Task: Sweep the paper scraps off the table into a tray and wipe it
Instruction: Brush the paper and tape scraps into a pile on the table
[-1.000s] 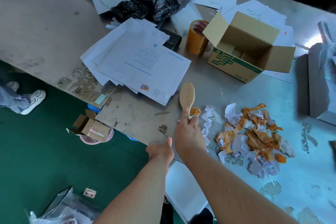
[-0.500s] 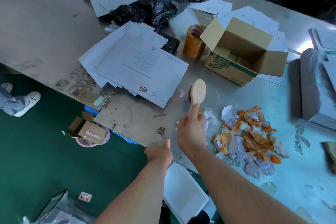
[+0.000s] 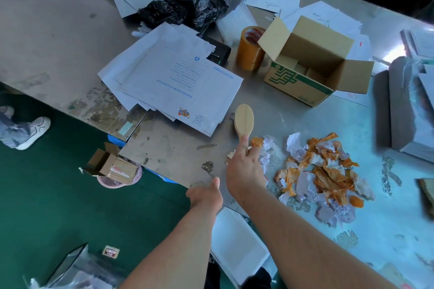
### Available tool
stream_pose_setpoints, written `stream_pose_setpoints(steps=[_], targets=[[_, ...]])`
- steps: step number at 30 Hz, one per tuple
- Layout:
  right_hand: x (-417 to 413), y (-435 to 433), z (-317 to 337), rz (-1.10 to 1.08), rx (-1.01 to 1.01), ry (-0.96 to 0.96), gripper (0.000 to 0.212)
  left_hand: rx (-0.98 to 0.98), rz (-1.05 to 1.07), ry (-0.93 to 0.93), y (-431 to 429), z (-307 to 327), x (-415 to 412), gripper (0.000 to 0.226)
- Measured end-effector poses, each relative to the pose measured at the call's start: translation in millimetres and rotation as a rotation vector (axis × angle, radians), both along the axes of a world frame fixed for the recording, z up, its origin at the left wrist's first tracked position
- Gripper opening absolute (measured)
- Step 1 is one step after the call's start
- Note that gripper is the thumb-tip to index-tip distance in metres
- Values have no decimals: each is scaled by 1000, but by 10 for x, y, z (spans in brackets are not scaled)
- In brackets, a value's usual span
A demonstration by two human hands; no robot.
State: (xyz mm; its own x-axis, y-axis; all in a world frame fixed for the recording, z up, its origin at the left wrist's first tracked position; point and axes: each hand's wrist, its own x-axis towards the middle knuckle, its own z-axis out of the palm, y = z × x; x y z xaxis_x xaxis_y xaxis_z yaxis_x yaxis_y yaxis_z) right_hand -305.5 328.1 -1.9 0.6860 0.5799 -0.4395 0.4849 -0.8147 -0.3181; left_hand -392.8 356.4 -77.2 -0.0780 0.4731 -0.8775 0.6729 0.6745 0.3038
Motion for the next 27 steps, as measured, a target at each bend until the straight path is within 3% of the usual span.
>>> stream_pose_setpoints(steps=[4, 11, 16, 21, 24, 27], targets=[[50, -218, -1, -16, -29, -69, 83, -15, 124, -76, -21, 71, -5, 83], [18, -478, 161, -128, 38, -121, 79, 9, 99, -69, -14, 122, 26, 83], [-279, -624, 235, 30, 34, -120, 80, -31, 68, -83, 45, 183, 4, 76], [-493, -737, 91, 266, -10, -123, 86, -260, -50, -93, 166, 405, -111, 51], [-510, -844, 21, 342, -31, -130, 83, -268, 48, -174, 137, 459, -253, 32], [-453, -939, -9, 363, -76, -151, 84, -228, 221, -261, 17, 393, -361, 32]])
